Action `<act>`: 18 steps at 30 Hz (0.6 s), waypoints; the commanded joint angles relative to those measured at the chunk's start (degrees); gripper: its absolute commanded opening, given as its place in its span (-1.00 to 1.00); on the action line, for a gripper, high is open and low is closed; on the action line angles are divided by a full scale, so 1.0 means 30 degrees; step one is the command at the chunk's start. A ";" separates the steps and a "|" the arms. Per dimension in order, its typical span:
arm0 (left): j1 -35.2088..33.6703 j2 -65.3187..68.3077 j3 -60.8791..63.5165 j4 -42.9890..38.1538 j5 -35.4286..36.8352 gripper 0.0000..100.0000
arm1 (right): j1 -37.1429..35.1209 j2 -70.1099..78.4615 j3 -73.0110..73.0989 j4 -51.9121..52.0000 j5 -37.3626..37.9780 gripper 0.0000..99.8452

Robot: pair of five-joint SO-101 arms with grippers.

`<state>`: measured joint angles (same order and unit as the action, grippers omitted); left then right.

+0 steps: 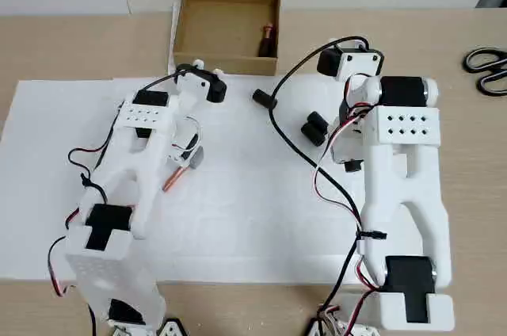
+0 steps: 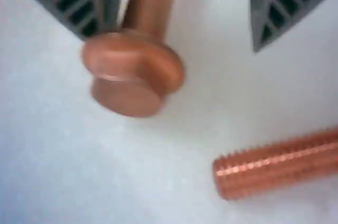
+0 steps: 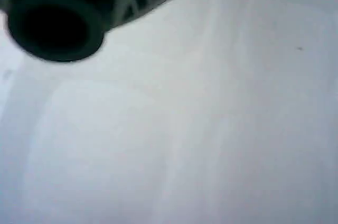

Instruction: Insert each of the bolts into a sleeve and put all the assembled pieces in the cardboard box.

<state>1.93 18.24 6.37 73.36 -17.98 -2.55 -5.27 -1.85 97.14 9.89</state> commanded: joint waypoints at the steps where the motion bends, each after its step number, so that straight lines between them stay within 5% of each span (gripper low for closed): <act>1: 0.0029 -0.0117 -0.0718 -0.0264 0.0176 -0.75 | 0.0132 -0.0982 -0.0117 -0.0132 0.0234 -0.99; 18: 0.0908 -0.0088 0.0894 -0.0879 0.0147 -0.86 | 0.0132 -0.1070 -0.0117 -0.0015 0.0205 -0.99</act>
<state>3.25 18.24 8.66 71.52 -17.98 -2.55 -5.27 -1.85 97.14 9.89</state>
